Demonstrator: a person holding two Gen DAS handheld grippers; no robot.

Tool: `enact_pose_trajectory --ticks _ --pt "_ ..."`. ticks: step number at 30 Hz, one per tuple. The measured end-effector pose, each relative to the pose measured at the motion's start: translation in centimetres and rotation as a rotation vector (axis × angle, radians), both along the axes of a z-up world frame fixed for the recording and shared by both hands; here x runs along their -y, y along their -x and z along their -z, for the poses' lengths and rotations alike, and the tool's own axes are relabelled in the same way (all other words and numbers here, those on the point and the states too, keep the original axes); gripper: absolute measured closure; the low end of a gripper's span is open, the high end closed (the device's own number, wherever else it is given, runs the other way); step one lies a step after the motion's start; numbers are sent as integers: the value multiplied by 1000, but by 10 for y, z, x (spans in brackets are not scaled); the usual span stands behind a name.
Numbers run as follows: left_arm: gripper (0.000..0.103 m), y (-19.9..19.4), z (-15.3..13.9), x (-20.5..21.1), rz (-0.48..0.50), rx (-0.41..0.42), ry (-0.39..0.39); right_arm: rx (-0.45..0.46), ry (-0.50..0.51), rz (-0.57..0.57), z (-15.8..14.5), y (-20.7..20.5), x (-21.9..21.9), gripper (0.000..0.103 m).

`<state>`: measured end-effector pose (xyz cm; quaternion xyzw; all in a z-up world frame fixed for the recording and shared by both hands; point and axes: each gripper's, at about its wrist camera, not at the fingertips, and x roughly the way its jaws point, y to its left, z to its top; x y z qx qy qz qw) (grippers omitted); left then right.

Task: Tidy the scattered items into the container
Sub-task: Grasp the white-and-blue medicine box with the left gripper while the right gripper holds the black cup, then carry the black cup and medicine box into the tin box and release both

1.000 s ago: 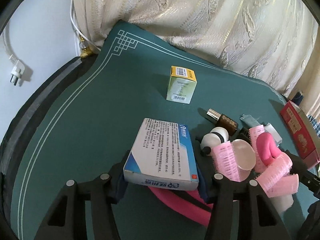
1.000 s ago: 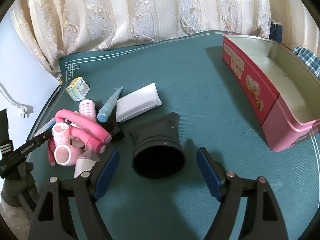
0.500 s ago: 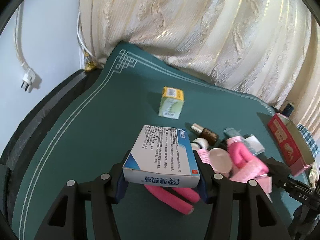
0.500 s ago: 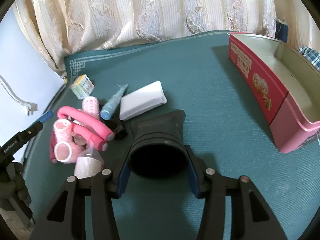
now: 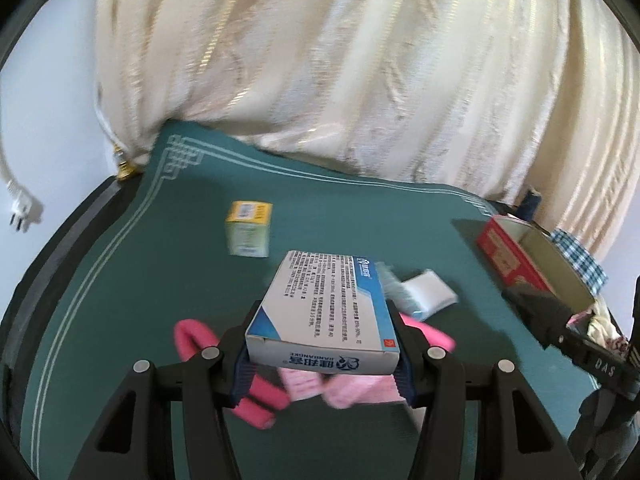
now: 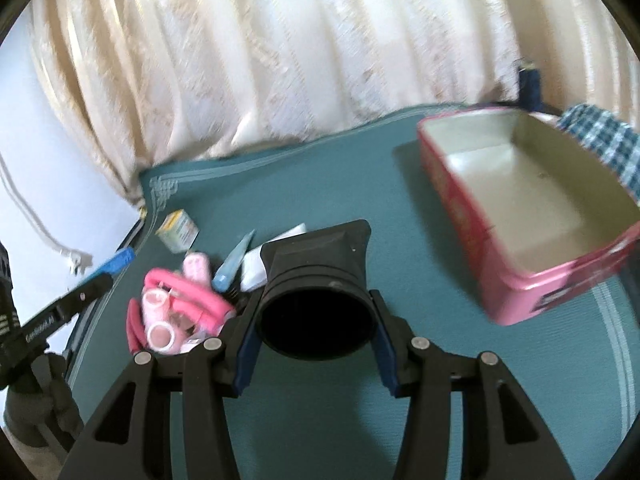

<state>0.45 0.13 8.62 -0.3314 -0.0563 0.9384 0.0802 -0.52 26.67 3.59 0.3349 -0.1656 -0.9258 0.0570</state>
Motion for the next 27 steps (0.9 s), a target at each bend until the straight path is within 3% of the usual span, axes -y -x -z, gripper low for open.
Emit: enact_pose_trajectory --ticks 13,27 --pt "46 5 -8 -96 191 -22 2 -38 -53 268 -25 -9 -107 50" --pt "46 19 -24 -199 368 -33 16 11 -49 358 -8 21 -171 48"
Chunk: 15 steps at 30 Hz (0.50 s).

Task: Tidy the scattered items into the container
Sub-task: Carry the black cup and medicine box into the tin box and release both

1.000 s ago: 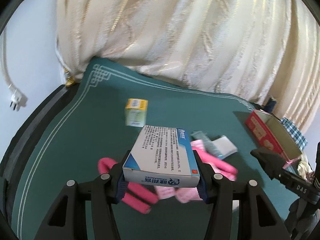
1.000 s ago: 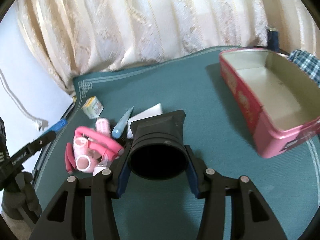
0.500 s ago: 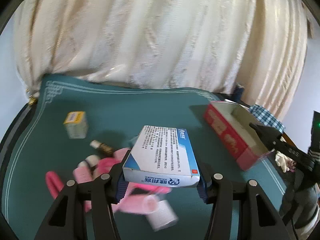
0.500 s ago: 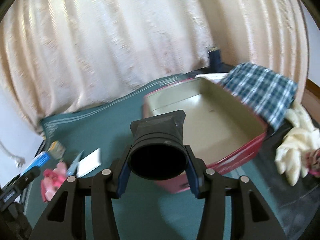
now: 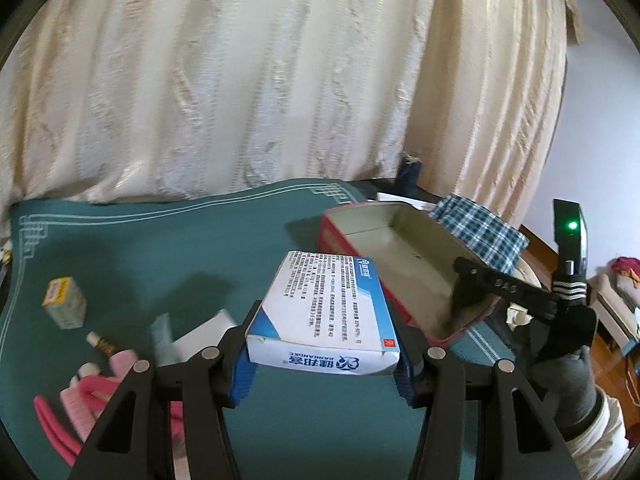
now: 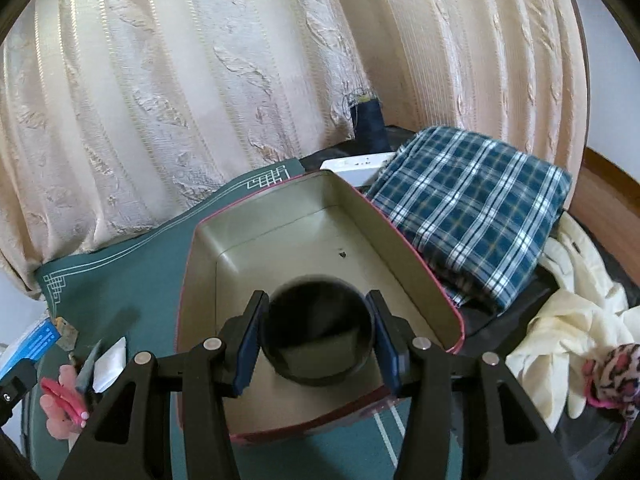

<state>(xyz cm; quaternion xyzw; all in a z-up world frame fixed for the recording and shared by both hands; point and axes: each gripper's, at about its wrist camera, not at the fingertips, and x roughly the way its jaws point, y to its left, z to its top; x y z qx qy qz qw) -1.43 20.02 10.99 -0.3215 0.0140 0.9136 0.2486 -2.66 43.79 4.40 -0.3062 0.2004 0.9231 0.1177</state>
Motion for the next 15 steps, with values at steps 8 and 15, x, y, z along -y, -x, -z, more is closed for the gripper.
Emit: enact_pose_trajectory --ticks 8,15 --pt "46 14 2 -50 79 13 23 -71 20 56 3 -11 -12 47" --pt "46 24 1 -97 158 23 24 -136 -31 195 -6 -33 -22 45"
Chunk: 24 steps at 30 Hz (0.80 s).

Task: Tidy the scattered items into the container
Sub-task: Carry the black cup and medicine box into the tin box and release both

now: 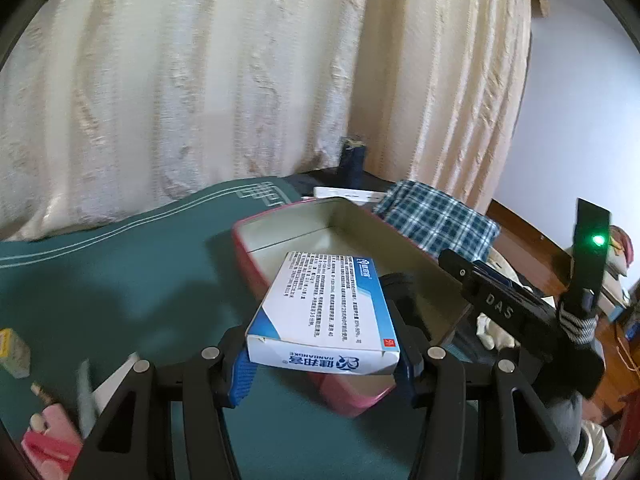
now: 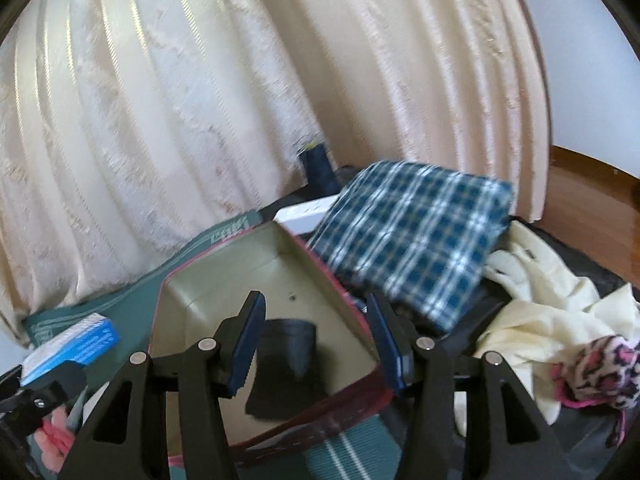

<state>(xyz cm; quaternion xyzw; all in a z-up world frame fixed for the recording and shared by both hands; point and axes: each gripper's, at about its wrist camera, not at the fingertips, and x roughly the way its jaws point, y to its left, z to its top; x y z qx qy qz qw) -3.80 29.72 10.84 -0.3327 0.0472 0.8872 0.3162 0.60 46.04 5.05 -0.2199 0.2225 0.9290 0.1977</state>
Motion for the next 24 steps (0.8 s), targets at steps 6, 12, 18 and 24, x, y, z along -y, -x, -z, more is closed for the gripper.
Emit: enact_pose_trajectory --ticks 6,12,18,24 --pt "46 12 4 -36 48 12 3 -24 -3 55 -4 -9 -6 44" --pt "40 17 7 -52 33 -7 23 -17 -14 43 -3 -7 -5 34" --pt "29 22 8 -47 -19 -32 38 -13 -11 54 -1 -7 -8 32" --pt "29 21 6 -39 -56 -57 59 0 -32 40 0 -5 -3 31"
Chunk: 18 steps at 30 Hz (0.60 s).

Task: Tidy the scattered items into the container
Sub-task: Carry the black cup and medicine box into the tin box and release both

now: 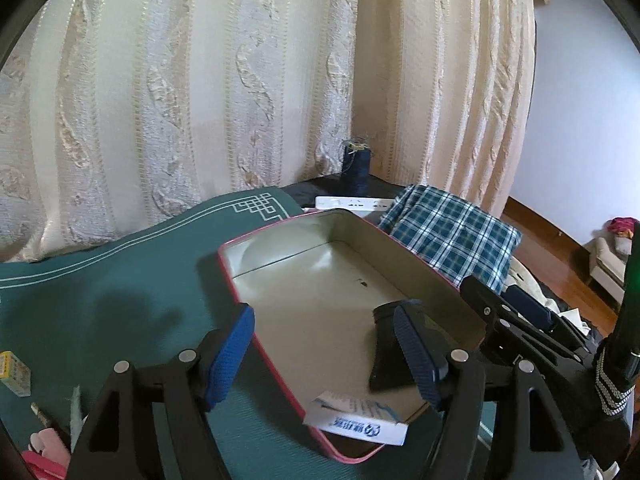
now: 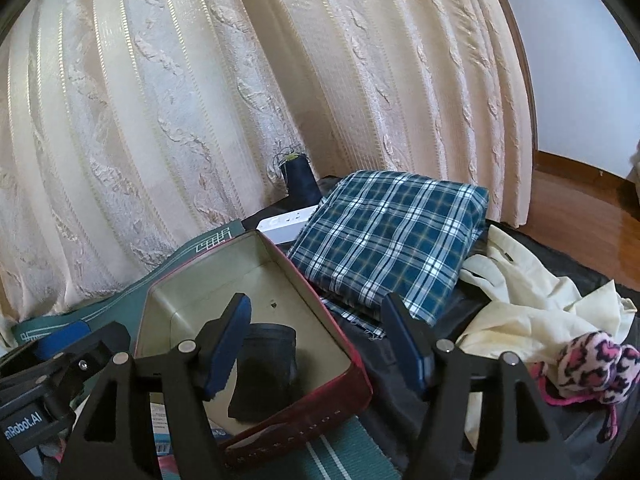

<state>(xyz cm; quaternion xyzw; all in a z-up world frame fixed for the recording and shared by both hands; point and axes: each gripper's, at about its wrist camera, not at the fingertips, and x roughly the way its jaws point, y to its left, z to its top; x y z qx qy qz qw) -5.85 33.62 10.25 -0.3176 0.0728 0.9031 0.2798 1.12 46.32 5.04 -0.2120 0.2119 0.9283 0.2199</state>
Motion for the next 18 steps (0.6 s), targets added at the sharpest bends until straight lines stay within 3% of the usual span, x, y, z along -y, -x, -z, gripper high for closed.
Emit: enact_pose_trajectory --ticks 18 --pt "29 -12 -3 53 -111 -33 9 16 -31 1 4 5 6 29"
